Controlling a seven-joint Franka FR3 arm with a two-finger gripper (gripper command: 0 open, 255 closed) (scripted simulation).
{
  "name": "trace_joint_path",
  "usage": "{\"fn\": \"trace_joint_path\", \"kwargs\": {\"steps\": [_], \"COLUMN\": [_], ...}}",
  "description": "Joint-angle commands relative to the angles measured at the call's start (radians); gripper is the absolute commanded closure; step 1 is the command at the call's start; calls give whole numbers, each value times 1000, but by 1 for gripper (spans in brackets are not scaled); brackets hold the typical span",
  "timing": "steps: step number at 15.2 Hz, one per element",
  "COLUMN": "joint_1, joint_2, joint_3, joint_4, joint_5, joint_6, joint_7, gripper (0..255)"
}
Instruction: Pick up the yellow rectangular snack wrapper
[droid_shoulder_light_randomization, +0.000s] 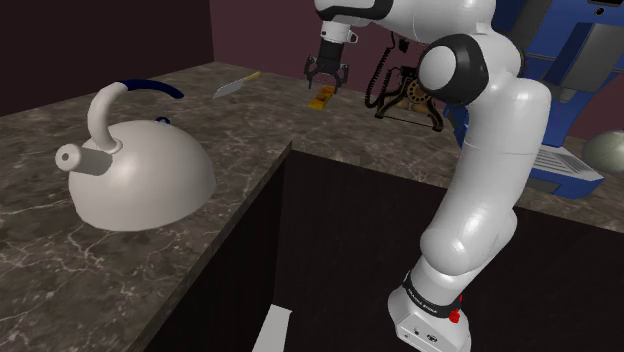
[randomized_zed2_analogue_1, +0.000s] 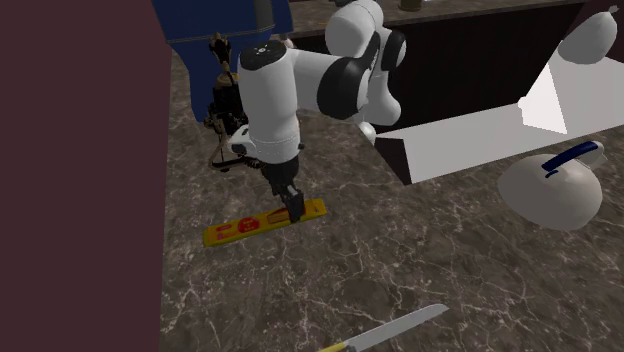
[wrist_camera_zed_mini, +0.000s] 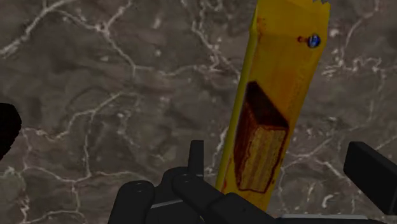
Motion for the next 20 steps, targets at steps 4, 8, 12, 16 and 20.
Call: {"fn": "trace_joint_path", "kwargs": {"steps": [4, 8, 12, 16, 20], "joint_1": [-44, -40, -38, -37, -38], "joint_2": [141, 121, 112, 115, 114], "joint_3": [-28, -28, -28, -27, -28], "joint_4": [193, 109, 61, 65, 66], "joint_5": [27, 25, 24, 24, 24], "joint_6": [-45, 20, 59, 58, 56], "joint_7": [38, 36, 34, 35, 34], "gripper": [0, 0, 0, 255, 255]}}
